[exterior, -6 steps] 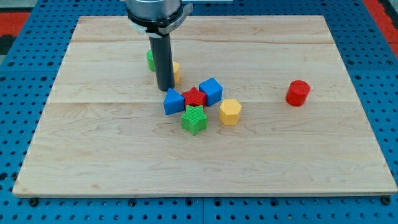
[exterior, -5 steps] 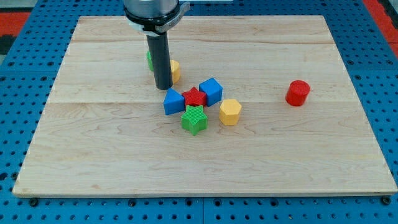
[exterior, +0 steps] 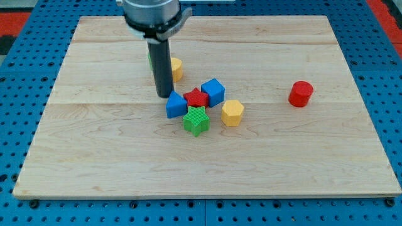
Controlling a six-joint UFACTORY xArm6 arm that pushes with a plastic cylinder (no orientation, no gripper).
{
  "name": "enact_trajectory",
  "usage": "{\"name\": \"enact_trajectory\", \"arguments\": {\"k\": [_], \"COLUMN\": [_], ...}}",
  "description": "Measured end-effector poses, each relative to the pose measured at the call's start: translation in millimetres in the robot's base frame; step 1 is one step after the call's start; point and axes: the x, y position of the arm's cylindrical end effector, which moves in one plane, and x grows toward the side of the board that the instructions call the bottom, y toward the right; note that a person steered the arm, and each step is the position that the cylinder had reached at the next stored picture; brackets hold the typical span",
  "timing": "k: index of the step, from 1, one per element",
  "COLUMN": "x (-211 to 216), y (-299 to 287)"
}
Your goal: Slide the blue cube towards the top right
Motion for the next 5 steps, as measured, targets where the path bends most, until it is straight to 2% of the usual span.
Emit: {"name": "enact_trajectory", "arguments": {"k": [1, 2, 5], "x": [4.3, 18.8, 2.6], "y": [2.1, 38.6, 95.2]}}
